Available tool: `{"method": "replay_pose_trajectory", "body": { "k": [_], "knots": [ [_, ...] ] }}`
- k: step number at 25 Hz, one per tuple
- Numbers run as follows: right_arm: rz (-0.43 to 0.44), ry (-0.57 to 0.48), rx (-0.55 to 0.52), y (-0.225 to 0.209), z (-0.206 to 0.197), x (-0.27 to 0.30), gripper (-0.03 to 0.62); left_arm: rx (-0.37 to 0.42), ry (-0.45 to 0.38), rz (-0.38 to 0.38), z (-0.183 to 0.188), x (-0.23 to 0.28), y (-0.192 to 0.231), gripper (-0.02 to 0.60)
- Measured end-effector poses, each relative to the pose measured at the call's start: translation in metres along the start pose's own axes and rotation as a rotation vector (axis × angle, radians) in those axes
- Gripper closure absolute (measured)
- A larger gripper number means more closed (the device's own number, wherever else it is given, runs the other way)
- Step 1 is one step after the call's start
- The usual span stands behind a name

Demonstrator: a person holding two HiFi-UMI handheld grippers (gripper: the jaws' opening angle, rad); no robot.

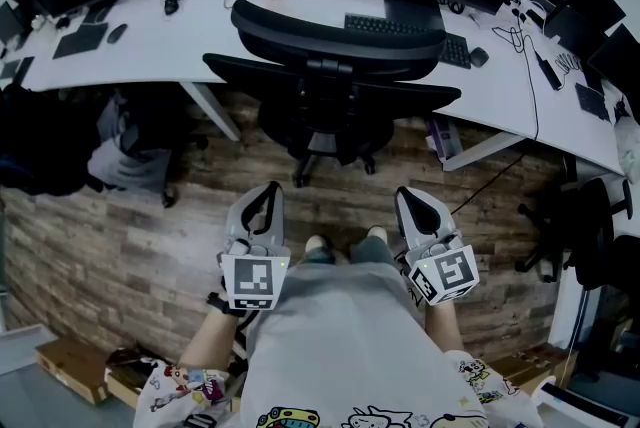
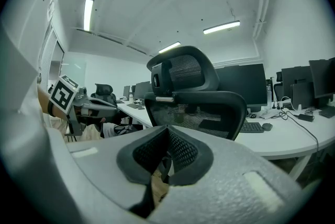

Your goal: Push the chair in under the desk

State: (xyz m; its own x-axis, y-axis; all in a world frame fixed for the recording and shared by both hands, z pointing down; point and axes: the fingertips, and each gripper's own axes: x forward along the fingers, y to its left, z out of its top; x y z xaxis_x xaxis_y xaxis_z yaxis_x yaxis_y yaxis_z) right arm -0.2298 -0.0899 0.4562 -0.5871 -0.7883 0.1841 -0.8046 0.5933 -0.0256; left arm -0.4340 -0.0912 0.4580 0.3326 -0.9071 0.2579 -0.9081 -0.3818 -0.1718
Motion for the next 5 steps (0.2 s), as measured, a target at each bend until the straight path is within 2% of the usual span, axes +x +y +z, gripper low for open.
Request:
{"method": "replay_pose_trajectory", "body": {
  "k": [5],
  "knots": [
    [-0.011,-0.003,-0.004,-0.0031,0.0016,0.0009,0.594,0.020,0.003,-0.027,-0.0010,0.0048,-0.0028,0.571]
  ]
}}
